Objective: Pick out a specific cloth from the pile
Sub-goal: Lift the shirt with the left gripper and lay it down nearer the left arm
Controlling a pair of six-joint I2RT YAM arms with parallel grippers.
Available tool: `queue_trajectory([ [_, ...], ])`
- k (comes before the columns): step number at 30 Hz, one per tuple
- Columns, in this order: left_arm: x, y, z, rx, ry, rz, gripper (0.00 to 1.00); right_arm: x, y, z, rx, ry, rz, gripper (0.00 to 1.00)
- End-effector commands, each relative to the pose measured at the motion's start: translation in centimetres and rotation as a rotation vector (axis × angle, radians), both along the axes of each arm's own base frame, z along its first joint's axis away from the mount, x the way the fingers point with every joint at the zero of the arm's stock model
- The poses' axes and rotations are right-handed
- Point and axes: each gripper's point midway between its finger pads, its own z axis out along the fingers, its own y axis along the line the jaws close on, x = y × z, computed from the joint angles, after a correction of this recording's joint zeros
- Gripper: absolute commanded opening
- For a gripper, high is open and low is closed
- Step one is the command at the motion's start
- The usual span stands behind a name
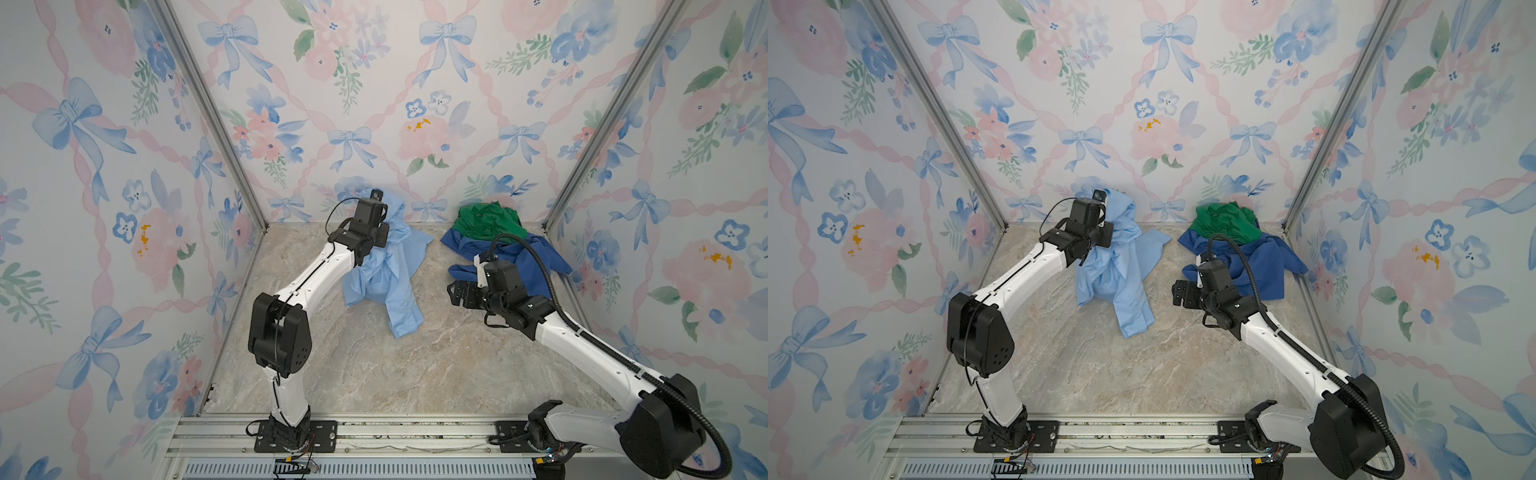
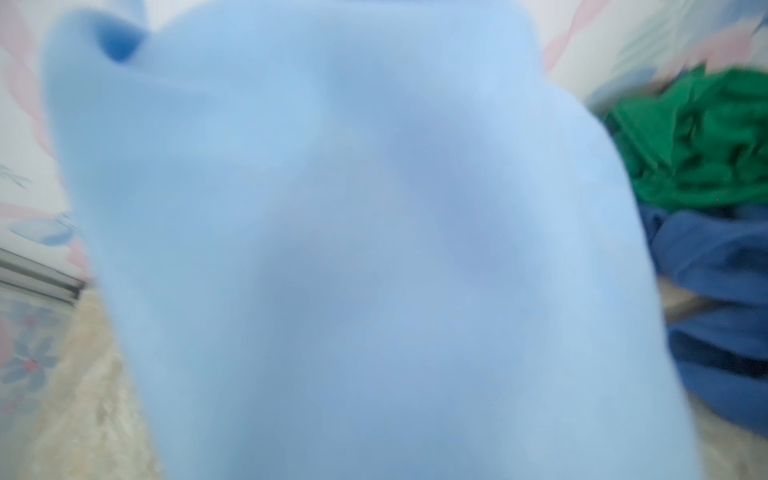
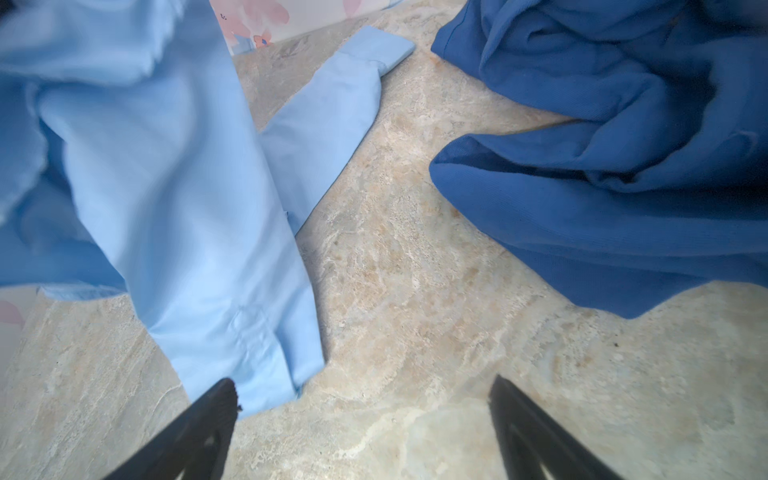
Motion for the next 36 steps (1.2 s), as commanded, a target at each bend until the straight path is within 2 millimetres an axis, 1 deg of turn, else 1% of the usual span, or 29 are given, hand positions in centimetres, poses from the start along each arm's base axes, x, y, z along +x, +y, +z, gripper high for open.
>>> queue_trajectory([
  [1,-0.3,3.4,10.3,0.073,-0.232,0.122,0.00,0.1,0.4,1.0,-0.015,-0.020,0.027,0.97],
  [3,-0.7,5.1,14.8,0.091,-0.331,0.186,0.00,-0.1,0.2,0.9,-0.020,-0.015,0.027,0.97],
  [5,-1.4,6.8,18.3,0.085,-0.417,0.246,0.00,-0.2,0.1,0.6,-0.022,-0.012,0.025,0.97],
  [7,-2.5,8.1,21.2,0.066,-0.489,0.279,0.00,-0.3,0.0,0.6,-0.023,-0.010,0.023,0.97],
  [9,-4.2,9.2,23.9,0.045,-0.557,0.302,0.00,-0.5,-0.2,0.5,-0.027,-0.007,0.020,0.97],
  [11,-5.9,9.9,25.9,0.040,-0.612,0.308,0.00,-0.5,-0.4,0.5,-0.030,-0.010,0.016,0.97],
  [15,-9.7,12.2,29.6,0.041,-0.713,0.364,0.00,-0.3,-0.4,0.5,-0.032,-0.011,0.016,0.97],
  [17,-10.9,13.3,30.5,0.066,-0.733,0.400,0.00,-0.1,-0.3,0.6,-0.030,-0.012,0.020,0.97],
  [18,-11.1,13.7,30.5,0.087,-0.729,0.411,0.00,0.0,-0.2,0.6,-0.028,-0.012,0.021,0.97],
  [20,-10.9,14.1,29.2,0.135,-0.696,0.423,0.00,0.3,0.2,0.5,-0.021,-0.011,0.028,0.97],
  [22,-10.1,13.6,26.6,0.183,-0.642,0.389,0.00,0.5,0.5,0.4,-0.012,-0.005,0.034,0.97],
  [25,-8.5,13.0,20.9,0.252,-0.518,0.357,0.00,0.7,1.0,0.3,-0.003,0.004,0.043,0.97],
  [29,-6.9,12.0,12.2,0.299,-0.327,0.300,0.00,0.2,1.0,0.4,-0.019,0.006,0.052,0.97],
  [30,-6.7,11.8,10.1,0.290,-0.281,0.291,0.00,0.0,0.7,0.3,-0.029,0.008,0.048,0.97],
  [33,-7.0,11.0,4.9,0.234,-0.169,0.255,0.00,-0.4,-0.1,0.1,-0.059,0.009,0.035,0.97],
  [35,-7.6,10.3,2.3,0.170,-0.114,0.225,0.00,-0.6,-0.6,0.0,-0.066,0.011,0.027,0.97],
  [36,-8.0,9.5,1.0,0.126,-0.084,0.186,0.00,-0.6,-0.7,-0.2,-0.067,0.013,0.025,0.97],
])
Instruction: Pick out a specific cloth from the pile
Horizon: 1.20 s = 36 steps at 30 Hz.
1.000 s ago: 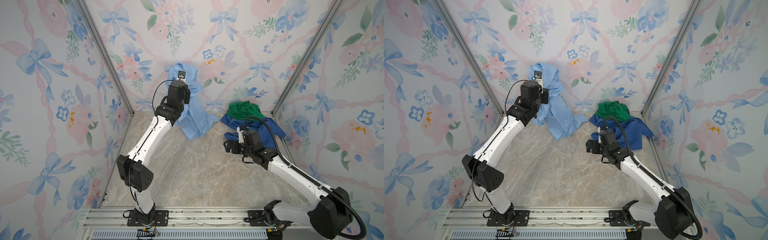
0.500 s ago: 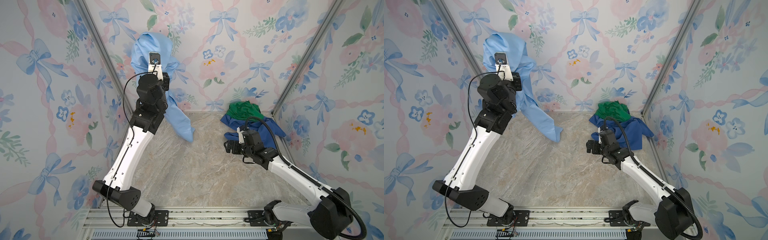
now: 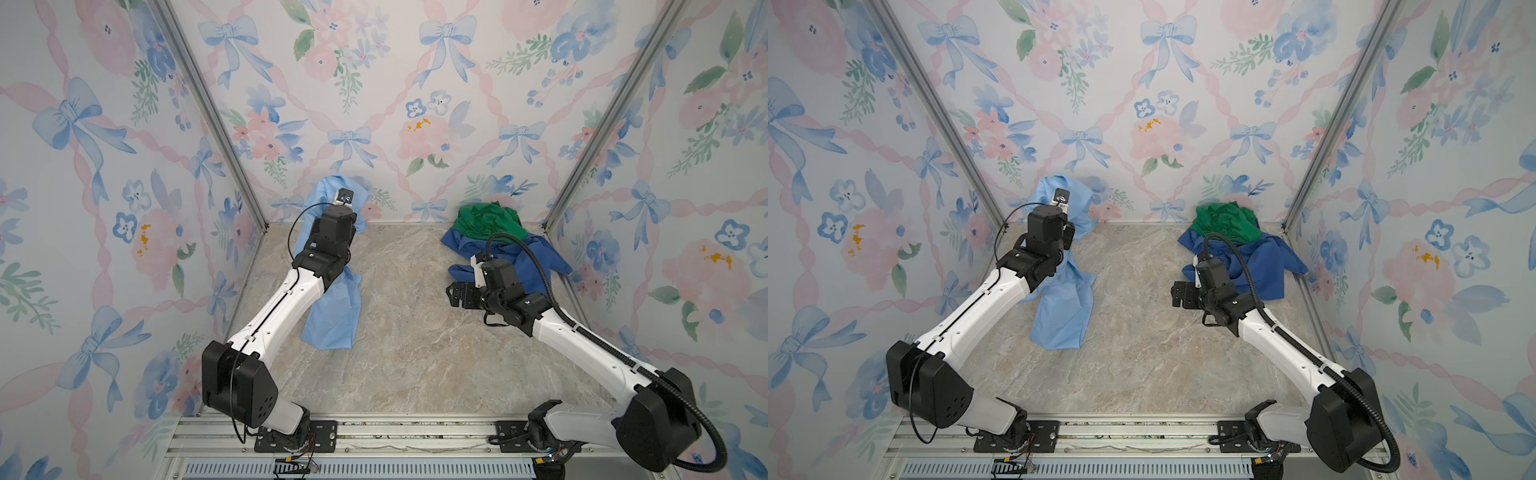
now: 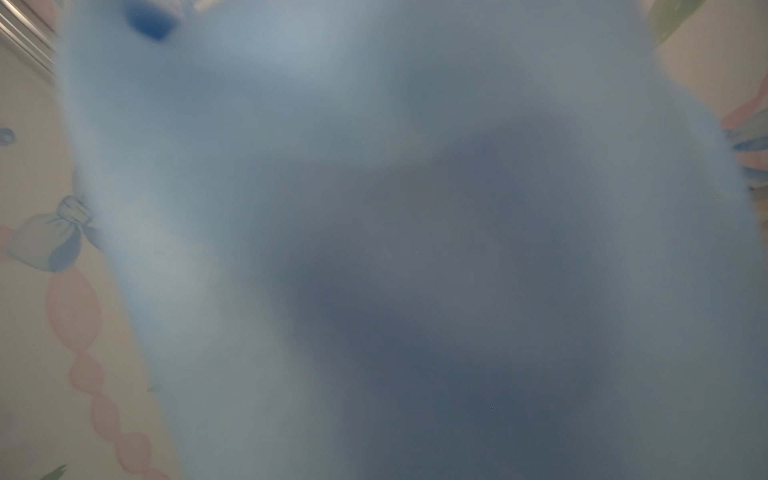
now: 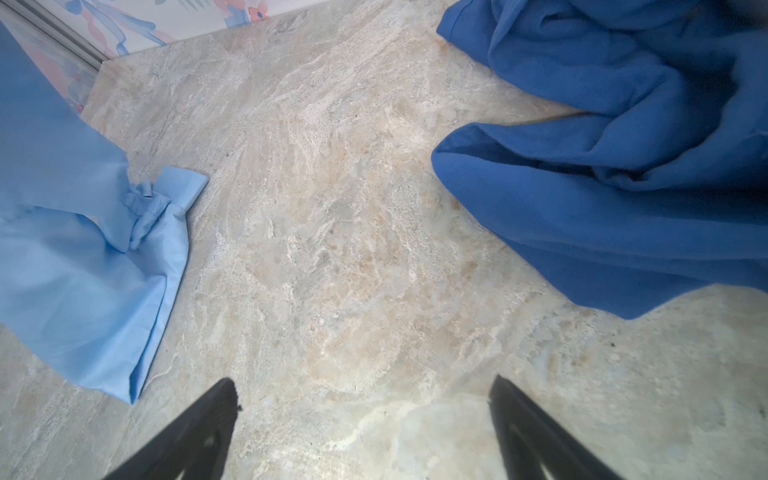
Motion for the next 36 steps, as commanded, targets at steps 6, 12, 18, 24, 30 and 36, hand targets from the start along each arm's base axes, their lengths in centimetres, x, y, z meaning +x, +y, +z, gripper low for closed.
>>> queue_trajectory([
  [6,-4.4,-8.0,-6.1,-0.447,0.201,-0.374,0.00,0.0,-0.5,0.0,-0.015,-0.001,0.000,0.97],
  [12,-6.1,-9.0,-12.8,-0.671,0.371,-0.343,0.00,0.7,1.0,0.0,0.004,0.008,0.027,0.97],
  [18,-7.0,-6.7,-17.2,-0.820,0.459,-0.239,0.00,0.6,1.3,-0.8,-0.004,0.023,0.040,0.97],
  [24,-7.6,-2.2,-21.9,-0.790,0.506,-0.020,0.01,0.5,1.3,-1.3,-0.006,0.030,0.037,0.97],
  [30,-6.4,-0.9,-24.5,-0.707,0.548,0.049,0.32,0.9,1.7,-1.2,-0.007,0.035,0.050,0.97],
  [36,-5.7,1.2,-20.5,-0.575,0.460,0.092,0.58,0.7,1.3,-1.4,-0.023,0.031,0.043,0.97],
])
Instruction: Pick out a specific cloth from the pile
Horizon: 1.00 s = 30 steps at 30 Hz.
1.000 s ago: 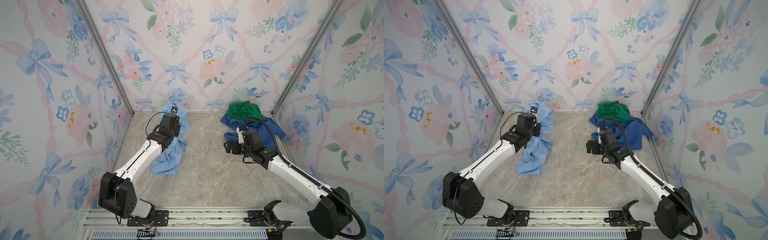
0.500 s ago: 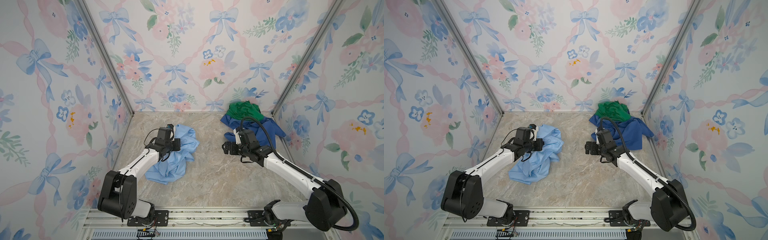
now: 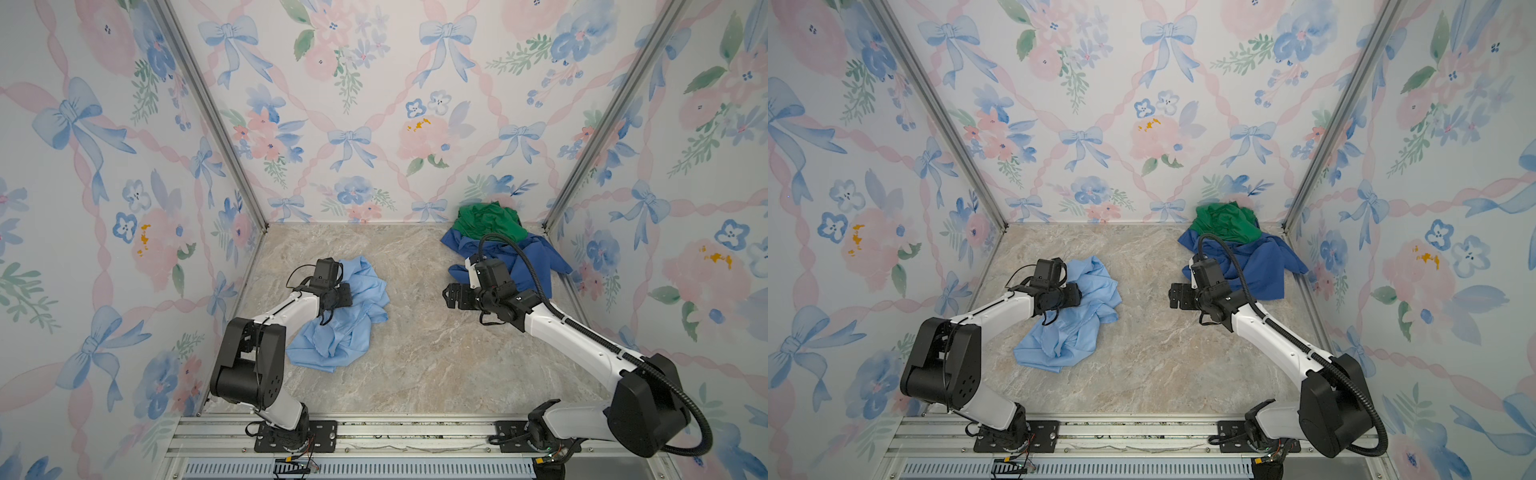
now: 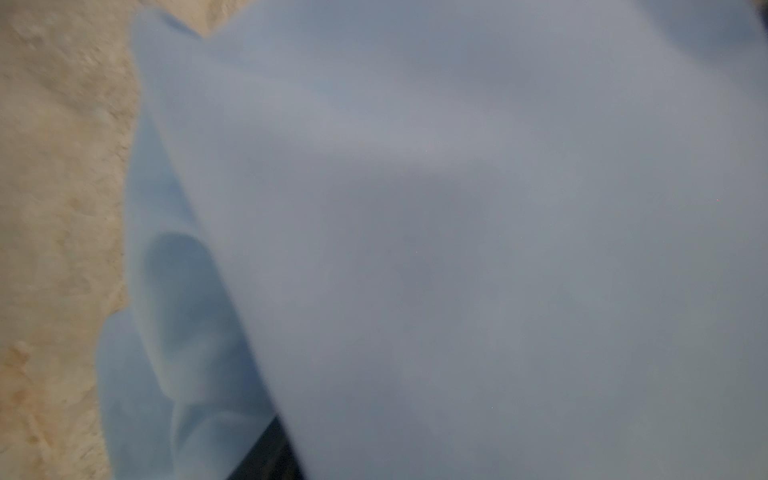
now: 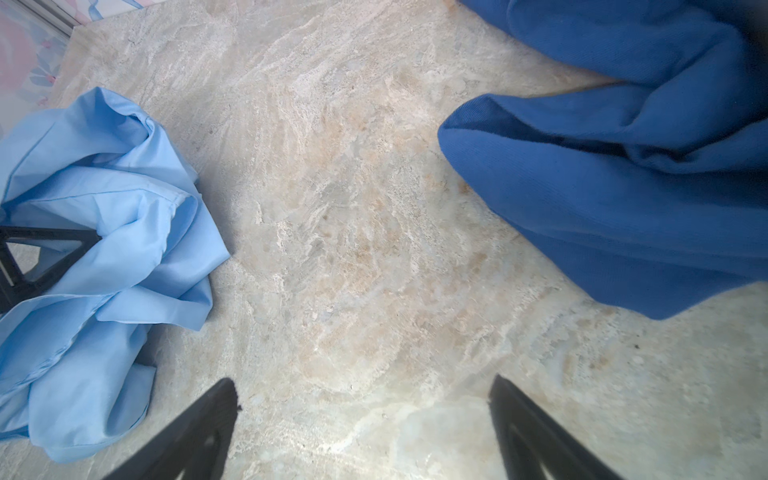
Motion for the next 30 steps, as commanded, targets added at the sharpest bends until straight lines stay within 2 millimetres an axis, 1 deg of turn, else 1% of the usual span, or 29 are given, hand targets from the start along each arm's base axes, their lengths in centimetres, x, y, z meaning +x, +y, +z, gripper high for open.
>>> queue_trajectory([
  [1,0.1,1.8,3.4,0.115,-0.052,0.026,0.61,0.1,0.4,0.9,-0.005,-0.026,0.021,0.97],
  [3,-0.5,2.3,5.0,0.135,-0.071,0.038,0.71,0.1,0.4,0.5,-0.010,-0.019,0.023,0.97],
  [4,-0.9,2.4,5.7,0.129,-0.088,0.045,0.79,0.1,0.4,0.4,-0.011,-0.017,0.027,0.97],
  [5,-1.3,2.4,6.6,0.113,-0.110,0.052,0.84,0.1,0.5,0.2,-0.011,-0.017,0.030,0.97],
  [7,-2.3,2.5,7.9,0.075,-0.146,0.075,0.87,0.3,0.7,0.0,-0.008,-0.014,0.037,0.97],
  [9,-3.4,2.0,8.8,0.004,-0.170,0.087,0.89,0.5,1.0,-0.1,-0.002,-0.016,0.048,0.97],
  [11,-4.8,1.6,8.9,-0.095,-0.159,0.136,0.88,0.7,1.2,-0.1,0.004,-0.016,0.059,0.97],
  [13,-6.7,1.6,8.0,-0.214,-0.129,0.247,0.89,0.9,1.4,-0.1,0.004,-0.019,0.070,0.97],
  [14,-8.0,1.8,7.3,-0.283,-0.112,0.327,0.89,0.9,1.4,-0.1,0.003,-0.021,0.073,0.97],
  [15,-9.2,2.0,6.1,-0.340,-0.091,0.403,0.93,0.9,1.4,-0.2,0.002,-0.021,0.075,0.97],
  [16,-10.1,2.2,5.5,-0.381,-0.078,0.465,0.98,0.9,1.4,-0.3,0.001,-0.022,0.077,0.97],
  [17,-11.0,2.7,4.9,-0.415,-0.063,0.541,0.98,0.9,1.4,-0.5,0.001,-0.021,0.077,0.97],
  [19,-12.6,3.8,4.2,-0.410,-0.044,0.656,0.98,0.8,1.5,-0.9,0.005,-0.013,0.080,0.97],
  [21,-14.5,5.3,3.0,-0.371,0.020,0.789,0.98,0.7,1.5,-1.4,0.010,0.000,0.083,0.97],
  [22,-14.8,5.4,2.3,-0.376,0.058,0.803,0.98,0.7,1.5,-1.6,0.010,0.004,0.087,0.97],
  [24,-15.3,4.7,0.4,-0.400,0.155,0.824,0.98,0.7,1.7,-1.9,0.010,0.011,0.092,0.97],
  [26,-15.5,3.9,-1.0,-0.415,0.223,0.839,0.98,0.8,1.8,-2.1,0.013,0.019,0.097,0.97],
  [28,-14.7,3.6,-1.5,-0.398,0.222,0.813,0.98,0.9,2.1,-2.1,0.018,0.025,0.102,0.97],
  [30,-14.1,3.9,-1.5,-0.350,0.196,0.800,0.98,0.9,2.2,-1.8,0.025,0.021,0.100,0.97],
])
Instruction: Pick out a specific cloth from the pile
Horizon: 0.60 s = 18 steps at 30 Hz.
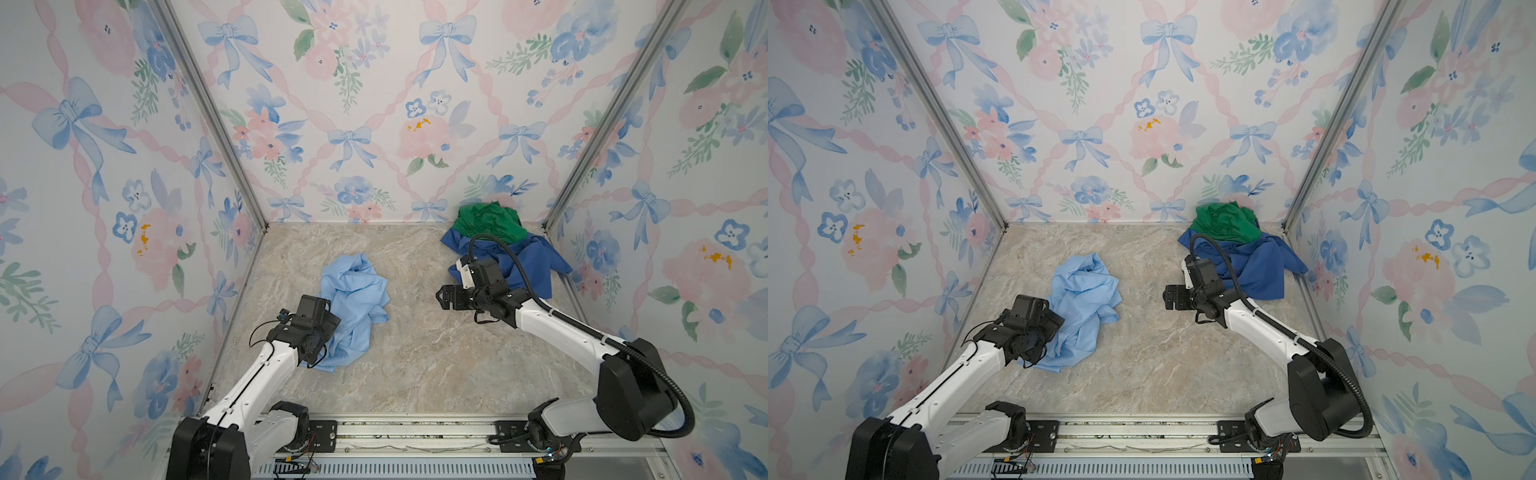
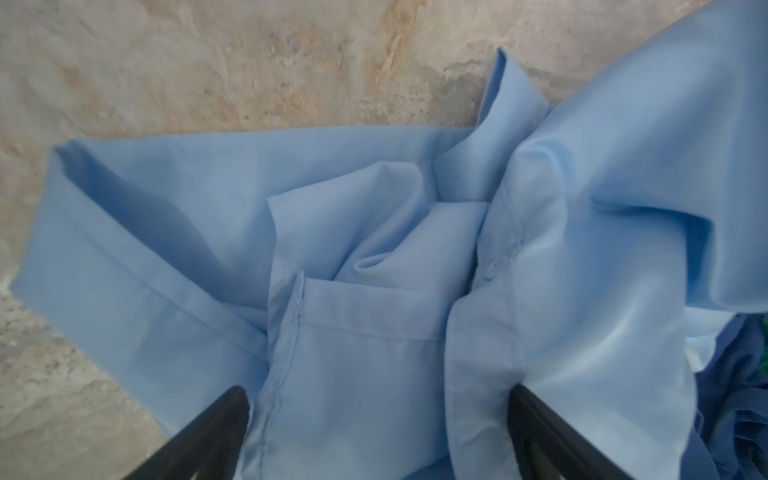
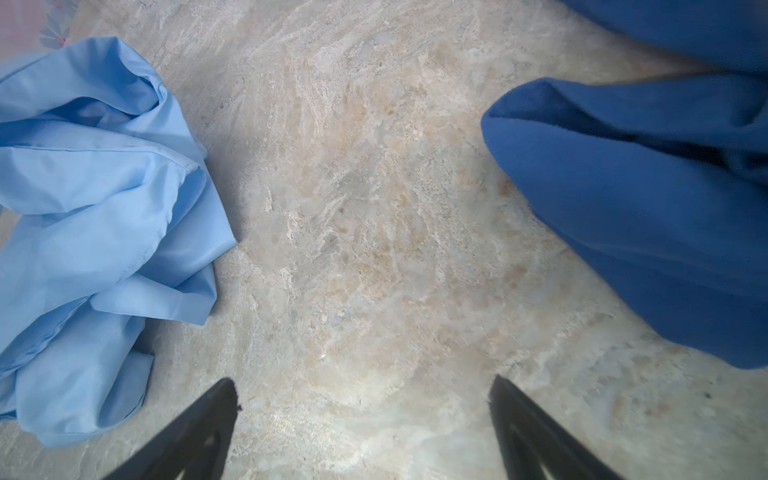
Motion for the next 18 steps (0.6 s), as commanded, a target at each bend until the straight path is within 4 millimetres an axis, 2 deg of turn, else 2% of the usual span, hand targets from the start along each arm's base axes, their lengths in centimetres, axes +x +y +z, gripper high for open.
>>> queue_trajectory([
  [1,0.0,0.3,-0.6,0.022,0.024,0.027,0.98,0.2,0.4,0.4,0.015,-0.005,0.012,0.97],
  [4,-0.7,0.4,-1.8,0.033,0.070,0.033,0.98,0.2,0.5,0.4,0.022,-0.006,0.007,0.97],
  [9,-3.1,0.5,-6.0,0.051,0.247,0.037,0.98,0.2,0.7,0.2,0.022,0.007,0.009,0.97],
  [13,-3.4,0.6,-6.9,0.101,0.281,0.038,0.98,0.2,0.8,0.5,0.008,0.006,0.017,0.97],
  [16,-3.0,1.2,-6.8,0.135,0.262,0.049,0.91,0.3,0.8,0.8,0.006,0.000,0.013,0.97],
  [18,-2.7,1.5,-6.8,0.151,0.248,0.055,0.80,0.4,0.9,0.8,0.008,0.004,0.013,0.97],
])
